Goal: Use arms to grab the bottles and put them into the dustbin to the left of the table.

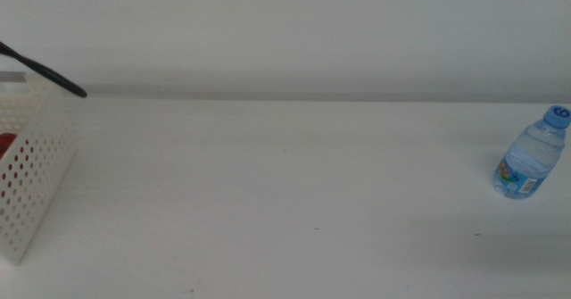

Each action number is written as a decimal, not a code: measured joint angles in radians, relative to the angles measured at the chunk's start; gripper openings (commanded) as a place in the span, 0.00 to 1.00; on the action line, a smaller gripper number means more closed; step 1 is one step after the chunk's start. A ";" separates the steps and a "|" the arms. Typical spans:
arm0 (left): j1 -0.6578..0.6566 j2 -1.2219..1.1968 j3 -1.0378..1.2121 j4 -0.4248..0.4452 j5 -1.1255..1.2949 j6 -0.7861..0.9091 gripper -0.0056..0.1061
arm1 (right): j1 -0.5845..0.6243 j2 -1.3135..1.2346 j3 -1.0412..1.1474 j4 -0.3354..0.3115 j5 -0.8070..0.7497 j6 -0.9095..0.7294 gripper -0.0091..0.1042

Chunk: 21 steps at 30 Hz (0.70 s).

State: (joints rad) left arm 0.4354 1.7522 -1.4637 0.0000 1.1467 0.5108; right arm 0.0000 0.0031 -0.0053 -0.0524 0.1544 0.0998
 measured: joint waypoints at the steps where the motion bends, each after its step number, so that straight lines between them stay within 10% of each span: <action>1: 0.000 0.014 0.000 0.000 -0.011 0.004 0.03 | 0.000 0.000 0.000 0.000 0.000 0.000 0.90; 9: 0.000 0.101 0.000 -0.011 -0.030 0.012 0.14 | 0.000 0.000 0.000 0.000 0.000 0.000 0.90; 21: 0.000 0.098 -0.015 -0.042 0.000 0.010 0.89 | 0.000 0.000 0.000 0.000 0.000 0.000 0.90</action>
State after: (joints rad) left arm 0.4354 1.8504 -1.4784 -0.0418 1.1469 0.5206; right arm 0.0000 0.0031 -0.0053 -0.0524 0.1544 0.0998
